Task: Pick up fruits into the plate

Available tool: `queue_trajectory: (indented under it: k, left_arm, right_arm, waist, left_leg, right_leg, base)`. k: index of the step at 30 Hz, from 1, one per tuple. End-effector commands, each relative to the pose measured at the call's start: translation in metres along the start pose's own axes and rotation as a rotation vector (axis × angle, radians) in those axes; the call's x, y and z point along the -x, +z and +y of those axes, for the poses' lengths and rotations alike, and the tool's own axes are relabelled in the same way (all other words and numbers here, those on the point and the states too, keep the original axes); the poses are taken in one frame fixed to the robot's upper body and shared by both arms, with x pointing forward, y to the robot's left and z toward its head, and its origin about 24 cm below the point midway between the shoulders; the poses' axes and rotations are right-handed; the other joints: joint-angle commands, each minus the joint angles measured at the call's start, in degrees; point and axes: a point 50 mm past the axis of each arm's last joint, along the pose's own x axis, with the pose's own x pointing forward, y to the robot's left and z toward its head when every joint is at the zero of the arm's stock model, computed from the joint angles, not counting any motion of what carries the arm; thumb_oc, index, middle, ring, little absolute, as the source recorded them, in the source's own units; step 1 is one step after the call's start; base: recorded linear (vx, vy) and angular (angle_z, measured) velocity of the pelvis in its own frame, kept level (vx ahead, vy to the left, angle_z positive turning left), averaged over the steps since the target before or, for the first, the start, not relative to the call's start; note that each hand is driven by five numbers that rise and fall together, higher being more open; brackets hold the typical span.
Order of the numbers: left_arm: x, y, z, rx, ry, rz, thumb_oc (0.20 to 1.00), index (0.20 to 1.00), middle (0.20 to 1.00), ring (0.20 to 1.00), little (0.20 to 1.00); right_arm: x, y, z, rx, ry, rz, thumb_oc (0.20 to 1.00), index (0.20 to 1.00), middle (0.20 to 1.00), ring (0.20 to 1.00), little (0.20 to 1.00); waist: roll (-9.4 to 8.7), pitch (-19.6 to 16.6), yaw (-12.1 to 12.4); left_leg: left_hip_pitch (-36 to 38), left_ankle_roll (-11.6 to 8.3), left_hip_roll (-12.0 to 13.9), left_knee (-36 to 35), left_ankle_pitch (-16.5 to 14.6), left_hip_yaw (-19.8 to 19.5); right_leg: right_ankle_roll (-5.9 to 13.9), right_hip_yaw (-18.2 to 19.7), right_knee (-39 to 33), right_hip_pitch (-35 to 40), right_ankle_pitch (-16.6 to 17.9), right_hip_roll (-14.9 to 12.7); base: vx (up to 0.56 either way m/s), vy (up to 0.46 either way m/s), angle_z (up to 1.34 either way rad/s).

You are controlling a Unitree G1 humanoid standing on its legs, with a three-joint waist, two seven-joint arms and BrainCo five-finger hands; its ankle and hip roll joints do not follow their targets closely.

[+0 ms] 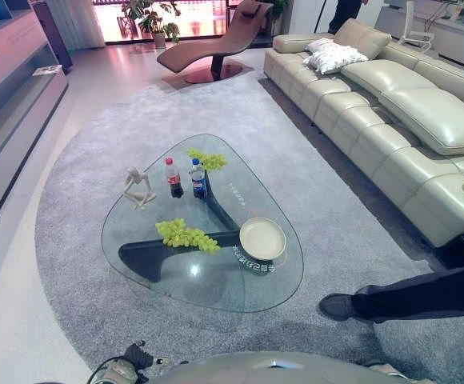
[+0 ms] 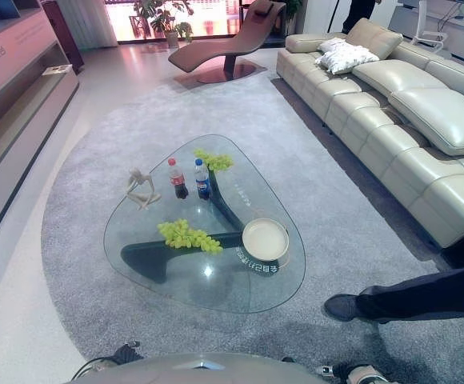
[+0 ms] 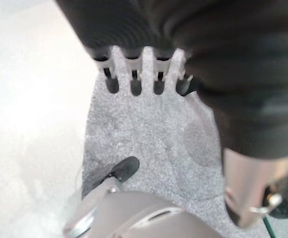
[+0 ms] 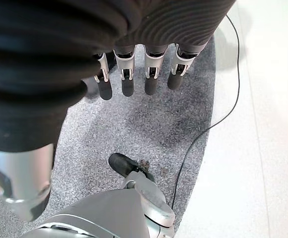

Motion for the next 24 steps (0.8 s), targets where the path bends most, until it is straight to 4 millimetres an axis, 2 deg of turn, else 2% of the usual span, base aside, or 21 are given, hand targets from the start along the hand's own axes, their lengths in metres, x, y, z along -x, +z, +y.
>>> queue_trajectory:
  k: [1, 24]
  left_arm:
    - [-0.0044, 0.0230, 0.0178, -0.041, 0.050, -0.039, 1.000, 1.000, 1.000, 1.000, 1.000]
    - [-0.0044, 0.0218, 0.0192, -0.027, 0.075, -0.029, 1.000, 1.000, 1.000, 1.000, 1.000]
  right_arm:
    - [0.0014, 0.0210, -0.0093, 0.033, -0.026, -0.015, 1.000, 1.000, 1.000, 1.000, 1.000]
    - [0.0015, 0.0217, -0.0092, 0.038, -0.024, -0.019, 1.000, 1.000, 1.000, 1.000, 1.000]
  waist:
    - [-0.54, 3.4, 0.6]
    - [-0.41, 3.6, 0.3]
  left_leg:
    - [1.0, 2.05, -1.6, 0.7, -7.2, -0.8]
    - [0.8, 2.03, -1.5, 0.8, -7.1, -0.6]
  right_leg:
    - [-0.07, -1.6, 2.1, 3.0, -6.2, 0.1]
    - [-0.10, -1.3, 2.2, 2.6, -6.3, 0.1]
  base:
    - [0.00, 0.000, 0.00]
    - [0.00, 0.000, 0.00]
